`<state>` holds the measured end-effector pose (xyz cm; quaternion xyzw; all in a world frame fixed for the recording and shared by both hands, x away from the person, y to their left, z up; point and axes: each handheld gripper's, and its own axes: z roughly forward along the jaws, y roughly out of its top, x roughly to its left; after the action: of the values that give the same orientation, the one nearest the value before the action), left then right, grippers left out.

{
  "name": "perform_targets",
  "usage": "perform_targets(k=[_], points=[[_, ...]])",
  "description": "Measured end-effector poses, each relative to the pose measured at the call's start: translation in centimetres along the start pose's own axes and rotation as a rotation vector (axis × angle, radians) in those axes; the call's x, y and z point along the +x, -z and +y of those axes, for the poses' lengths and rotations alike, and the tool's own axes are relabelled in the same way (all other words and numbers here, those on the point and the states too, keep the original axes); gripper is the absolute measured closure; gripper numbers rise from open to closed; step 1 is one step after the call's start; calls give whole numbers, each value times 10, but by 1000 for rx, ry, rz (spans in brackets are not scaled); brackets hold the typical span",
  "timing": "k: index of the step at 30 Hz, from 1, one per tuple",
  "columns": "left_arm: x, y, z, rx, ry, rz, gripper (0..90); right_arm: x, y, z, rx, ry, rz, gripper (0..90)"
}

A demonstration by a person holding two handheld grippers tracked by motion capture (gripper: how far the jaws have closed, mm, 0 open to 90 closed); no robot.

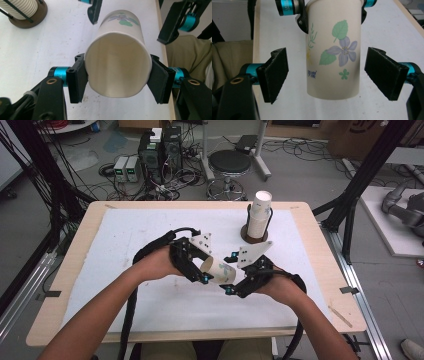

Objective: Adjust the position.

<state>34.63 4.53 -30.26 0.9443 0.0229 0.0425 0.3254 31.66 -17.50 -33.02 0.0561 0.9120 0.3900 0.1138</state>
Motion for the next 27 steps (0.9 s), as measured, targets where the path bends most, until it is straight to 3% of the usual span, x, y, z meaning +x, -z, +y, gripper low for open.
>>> perform_targets(k=[5,12,19,23,27], points=[[-1,-1,1,6,-8,-3,387,2,-13,4,54,19,-2,207],[-5,-6,-1,-1,-4,-20,385,1,-17,4,84,15,3,376],[-7,-8,0,-1,-13,-19,385,2,-19,3,101,16,6,390],[-7,-10,-1,-14,-6,-13,373,2,-22,2,107,8,7,396],[-6,-9,-5,-80,24,4,284,3,-23,0,109,0,4,408]])
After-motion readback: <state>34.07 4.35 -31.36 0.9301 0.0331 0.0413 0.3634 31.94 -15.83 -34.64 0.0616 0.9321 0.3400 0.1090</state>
